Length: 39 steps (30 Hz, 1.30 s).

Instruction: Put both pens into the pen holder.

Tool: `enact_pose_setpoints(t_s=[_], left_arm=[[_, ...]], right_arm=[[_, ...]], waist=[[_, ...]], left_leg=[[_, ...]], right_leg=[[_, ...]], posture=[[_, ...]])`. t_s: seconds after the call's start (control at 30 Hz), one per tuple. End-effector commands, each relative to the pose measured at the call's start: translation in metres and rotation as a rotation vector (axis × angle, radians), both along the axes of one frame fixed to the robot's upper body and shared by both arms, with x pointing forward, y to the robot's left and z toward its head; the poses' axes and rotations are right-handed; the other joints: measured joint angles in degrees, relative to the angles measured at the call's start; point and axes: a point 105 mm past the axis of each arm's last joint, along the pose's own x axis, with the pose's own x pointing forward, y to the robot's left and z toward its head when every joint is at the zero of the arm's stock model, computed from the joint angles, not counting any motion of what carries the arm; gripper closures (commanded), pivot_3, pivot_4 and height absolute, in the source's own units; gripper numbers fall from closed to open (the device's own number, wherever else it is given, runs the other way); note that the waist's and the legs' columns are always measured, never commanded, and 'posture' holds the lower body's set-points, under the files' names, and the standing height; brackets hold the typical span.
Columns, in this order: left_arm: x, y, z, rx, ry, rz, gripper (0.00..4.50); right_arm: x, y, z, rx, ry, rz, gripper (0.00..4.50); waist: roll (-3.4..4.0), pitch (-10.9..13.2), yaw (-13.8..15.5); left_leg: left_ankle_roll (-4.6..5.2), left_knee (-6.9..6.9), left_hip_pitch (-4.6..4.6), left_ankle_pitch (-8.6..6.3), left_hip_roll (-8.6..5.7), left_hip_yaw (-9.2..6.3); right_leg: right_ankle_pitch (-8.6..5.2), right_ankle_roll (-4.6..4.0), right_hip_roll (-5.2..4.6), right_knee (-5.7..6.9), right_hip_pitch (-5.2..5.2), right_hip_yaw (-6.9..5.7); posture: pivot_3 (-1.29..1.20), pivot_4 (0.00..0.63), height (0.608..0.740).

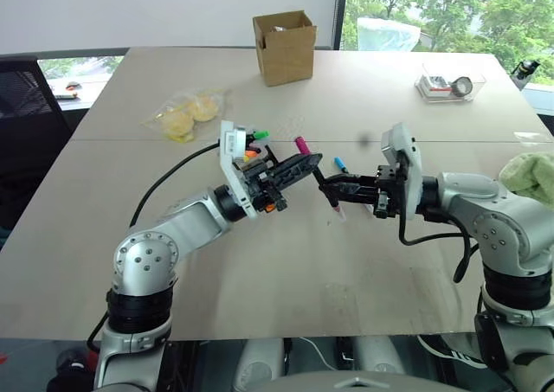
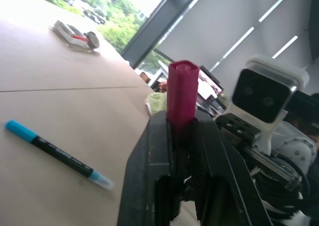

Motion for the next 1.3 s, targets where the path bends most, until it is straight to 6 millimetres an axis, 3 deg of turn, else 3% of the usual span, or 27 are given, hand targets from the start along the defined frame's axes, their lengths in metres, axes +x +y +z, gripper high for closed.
enact_pose_setpoints(t_s=[0.03, 0.13, 0.27, 0.3, 0.33, 0.37, 0.5, 0.73, 1.17, 1.3], left_arm=[[-0.007, 0.001, 0.021, 0.007, -0.120, -0.004, 4.50], [-0.009, 0.013, 0.034, 0.155, -0.304, 0.068, 4.50], [-0.004, 0.036, 0.070, 0.309, -0.582, 0.262, 4.50], [-0.005, 0.039, 0.076, 0.352, -0.649, 0.286, 4.50], [-0.006, 0.040, 0.081, 0.395, -0.710, 0.303, 4.50], [-0.007, 0.039, 0.082, 0.454, -0.777, 0.305, 4.50], [0.000, 0.034, 0.066, 0.785, -1.046, 0.304, 4.50], [0.015, 0.029, 0.043, 0.925, -1.166, 0.311, 4.50], [0.040, 0.053, 0.021, 1.091, -1.144, 0.357, 4.50], [0.051, 0.066, 0.016, 1.151, -1.113, 0.415, 4.50]], right_arm=[[-0.006, 0.010, 0.010, 0.041, -0.062, 0.048, 3.80], [-0.005, 0.005, 0.012, 0.064, -0.098, 0.035, 2.85], [0.019, -0.021, 0.013, 0.001, -0.226, -0.181, 1.11], [0.025, -0.027, 0.016, -0.004, -0.258, -0.240, 0.92], [0.027, -0.031, 0.019, -0.015, -0.289, -0.264, 0.28], [0.027, -0.034, 0.021, -0.038, -0.333, -0.276, 0.02], [0.016, -0.039, 0.022, -0.110, -0.441, -0.268, 0.02], [0.013, -0.037, 0.007, -0.159, -0.442, -0.289, 0.02], [0.008, -0.042, 0.000, -0.172, -0.416, -0.321, 0.02], [-0.008, -0.032, 0.008, -0.124, -0.438, -0.211, 0.02]], waist=[[0.00, 0.00, 0.00], [-0.02, 0.03, -0.04], [0.00, 0.06, 0.13], [0.00, 0.06, 0.12], [0.00, 0.06, 0.10], [0.01, 0.06, 0.10], [0.02, 0.06, 0.31], [0.03, 0.07, 0.12], [0.03, 0.08, 0.09], [0.03, 0.08, 0.13]], left_leg=[[0.00, 0.00, 0.00, 0.00, 0.00, 0.00], [0.01, -0.01, -0.01, 0.00, 0.00, 0.00], [0.00, -0.06, -0.04, 0.00, 0.01, 0.01], [0.00, -0.06, -0.06, 0.00, 0.01, 0.00], [-0.01, -0.06, -0.06, 0.00, 0.02, 0.04], [-0.02, -0.06, -0.06, 0.01, -0.01, 0.09], [-0.19, -0.15, -0.11, 0.11, -0.03, 0.16], [-0.14, -0.28, -0.19, 0.08, 0.14, 0.28], [0.06, -0.26, -0.21, -0.03, 0.17, 0.28], [0.06, -0.26, -0.21, -0.04, 0.18, 0.23]], right_leg=[[0.00, 0.00, 0.00, 0.00, 0.00, -0.01], [-0.01, -0.01, 0.07, -0.01, -0.01, -0.02], [-0.04, -0.05, 0.09, -0.10, -0.02, -0.05], [-0.04, -0.05, 0.09, -0.14, -0.02, -0.07], [-0.04, -0.05, 0.09, -0.17, -0.02, -0.03], [-0.05, -0.06, 0.09, -0.20, -0.02, 0.00], [-0.03, -0.02, 0.09, -0.41, -0.02, 0.02], [0.06, 0.14, 0.12, -0.72, -0.04, 0.06], [0.07, 0.16, 0.13, -0.71, -0.06, 0.04], [0.07, 0.16, 0.14, -0.69, -0.06, 0.00]], posture=[[0.00, 0.150, 0.740], [0.00, 0.150, 0.740], [0.00, 0.150, 0.740], [0.00, 0.150, 0.740], [0.00, 0.150, 0.740], [0.00, 0.150, 0.740], [0.00, 0.150, 0.740], [0.00, 0.150, 0.740], [0.00, 0.150, 0.740], [0.00, 0.150, 0.740]])
